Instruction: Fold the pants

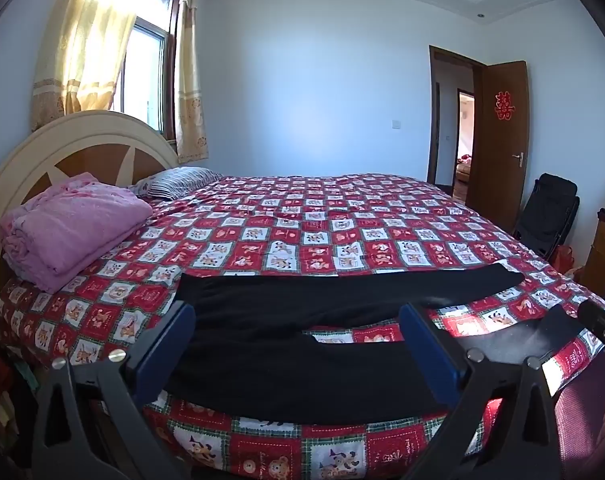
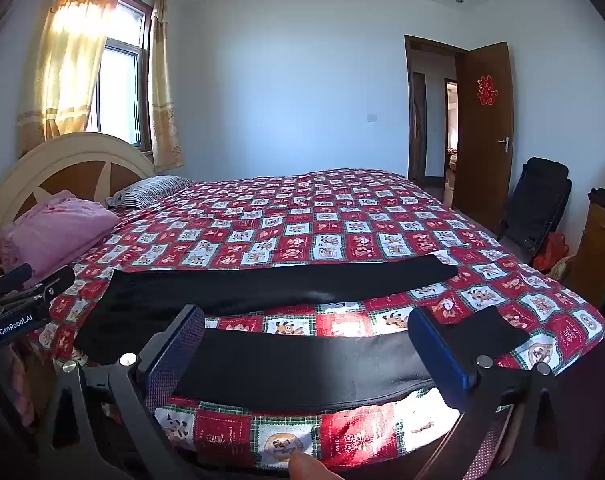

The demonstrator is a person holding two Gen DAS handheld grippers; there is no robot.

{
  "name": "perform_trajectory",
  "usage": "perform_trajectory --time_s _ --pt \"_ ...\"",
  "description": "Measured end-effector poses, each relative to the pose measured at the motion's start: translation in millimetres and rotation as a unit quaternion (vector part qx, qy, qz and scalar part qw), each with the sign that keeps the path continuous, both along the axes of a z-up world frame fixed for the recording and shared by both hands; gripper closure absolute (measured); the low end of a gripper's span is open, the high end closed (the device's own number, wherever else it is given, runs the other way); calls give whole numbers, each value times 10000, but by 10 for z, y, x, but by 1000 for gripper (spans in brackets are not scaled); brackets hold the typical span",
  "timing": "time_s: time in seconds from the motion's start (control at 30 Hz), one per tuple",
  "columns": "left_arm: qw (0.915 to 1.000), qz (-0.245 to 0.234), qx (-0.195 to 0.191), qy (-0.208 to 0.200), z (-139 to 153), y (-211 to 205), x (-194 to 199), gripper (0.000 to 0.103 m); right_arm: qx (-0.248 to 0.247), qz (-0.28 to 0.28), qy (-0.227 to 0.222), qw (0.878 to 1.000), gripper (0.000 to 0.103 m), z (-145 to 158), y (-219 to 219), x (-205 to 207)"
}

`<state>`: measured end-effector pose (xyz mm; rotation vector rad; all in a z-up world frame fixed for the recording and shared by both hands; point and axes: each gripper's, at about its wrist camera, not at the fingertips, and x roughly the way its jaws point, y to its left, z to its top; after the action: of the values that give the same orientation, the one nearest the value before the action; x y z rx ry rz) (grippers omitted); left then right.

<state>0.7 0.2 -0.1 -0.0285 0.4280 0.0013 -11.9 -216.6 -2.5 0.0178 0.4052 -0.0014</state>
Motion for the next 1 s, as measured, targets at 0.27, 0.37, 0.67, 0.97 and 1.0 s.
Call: perform_trajectory --time_s 0.27,0.37,0.67,0.97,1.0 --pt "10000 31 35 -63 -6 11 7 0 -14 -7 27 10000 1 -5 -5 0" --pt "10000 20 36 -81 -7 4 26 0 -17 -16 30 10000 1 -12 -6 4" --pt "9999 -2 15 -127 9 -27 -19 0 -25 -9 56 10000 1 -14 3 9" --pt "9999 -5 14 -125 8 -29 -18 0 -19 -10 80 10000 1 -54 16 22" --pt "9999 -3 14 -126 7 -25 -19 0 -19 -9 82 10000 1 -58 20 24"
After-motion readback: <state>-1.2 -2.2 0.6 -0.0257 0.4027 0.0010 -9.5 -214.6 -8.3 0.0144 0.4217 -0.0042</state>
